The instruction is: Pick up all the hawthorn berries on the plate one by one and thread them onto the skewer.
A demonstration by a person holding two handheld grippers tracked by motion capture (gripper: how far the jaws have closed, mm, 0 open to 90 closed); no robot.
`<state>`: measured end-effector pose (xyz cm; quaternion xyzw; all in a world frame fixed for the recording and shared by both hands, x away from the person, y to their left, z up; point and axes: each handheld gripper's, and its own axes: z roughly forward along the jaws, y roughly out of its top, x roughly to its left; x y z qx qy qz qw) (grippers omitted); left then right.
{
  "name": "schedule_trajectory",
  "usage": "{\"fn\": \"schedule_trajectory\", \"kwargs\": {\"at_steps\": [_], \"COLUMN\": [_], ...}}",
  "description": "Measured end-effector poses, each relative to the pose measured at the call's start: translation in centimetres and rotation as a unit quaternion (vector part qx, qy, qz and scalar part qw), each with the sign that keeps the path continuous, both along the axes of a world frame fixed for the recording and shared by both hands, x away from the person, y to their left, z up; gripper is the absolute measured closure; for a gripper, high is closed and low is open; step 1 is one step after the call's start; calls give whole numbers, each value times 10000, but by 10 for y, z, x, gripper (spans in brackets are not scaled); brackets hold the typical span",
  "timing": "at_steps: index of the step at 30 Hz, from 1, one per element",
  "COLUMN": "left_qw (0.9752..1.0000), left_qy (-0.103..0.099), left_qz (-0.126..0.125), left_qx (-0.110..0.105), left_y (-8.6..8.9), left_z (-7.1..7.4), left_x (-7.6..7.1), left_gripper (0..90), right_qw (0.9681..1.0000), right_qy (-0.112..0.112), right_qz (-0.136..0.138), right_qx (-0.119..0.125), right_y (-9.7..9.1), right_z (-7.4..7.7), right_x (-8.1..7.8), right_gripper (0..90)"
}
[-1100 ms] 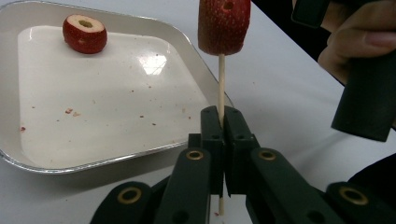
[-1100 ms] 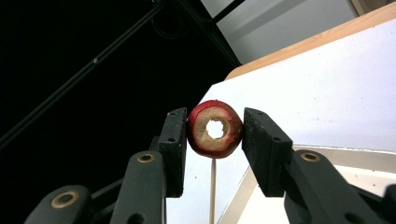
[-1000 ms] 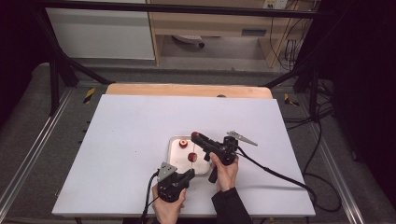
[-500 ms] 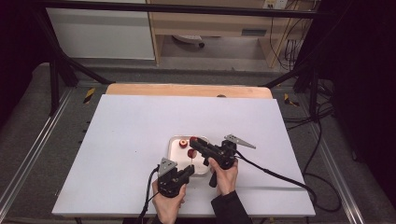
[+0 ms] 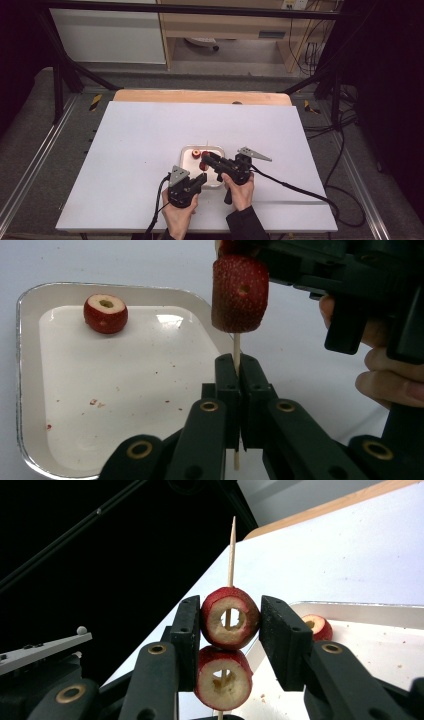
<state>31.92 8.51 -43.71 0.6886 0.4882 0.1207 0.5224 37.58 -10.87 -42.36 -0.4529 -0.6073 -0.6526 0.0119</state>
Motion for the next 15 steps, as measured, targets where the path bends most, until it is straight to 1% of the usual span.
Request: {"fn": "schedule_trajectory", "kwargs": {"at_steps": [3,6,8,13,15], "left_qw": [10000,10000,9999,9999,9999], "left_qy": [-3,-5,-19,-17,-61], "left_qz": [-22,-77,-92,-125,-146], "left_qx": [12,10,38,28,57], "left_y": [1,1,0,2,3], "left_z": [-1,-1,-1,-1,-1], "left_x": [0,1,1,3,2], "left_gripper": [886,886,886,886,885], "right_qw": [10000,9999,9999,9998,9998], "right_qy": [-44,-101,-104,-79,-63], "right_qz": [14,37,49,88,100], "right_qx": [-18,-105,-124,-161,-165], "right_y": [0,-1,-2,-2,-2], "right_z": [0,2,2,2,2], "right_x": [-1,-2,-2,-3,-3], "right_gripper": [616,616,616,616,616]}}
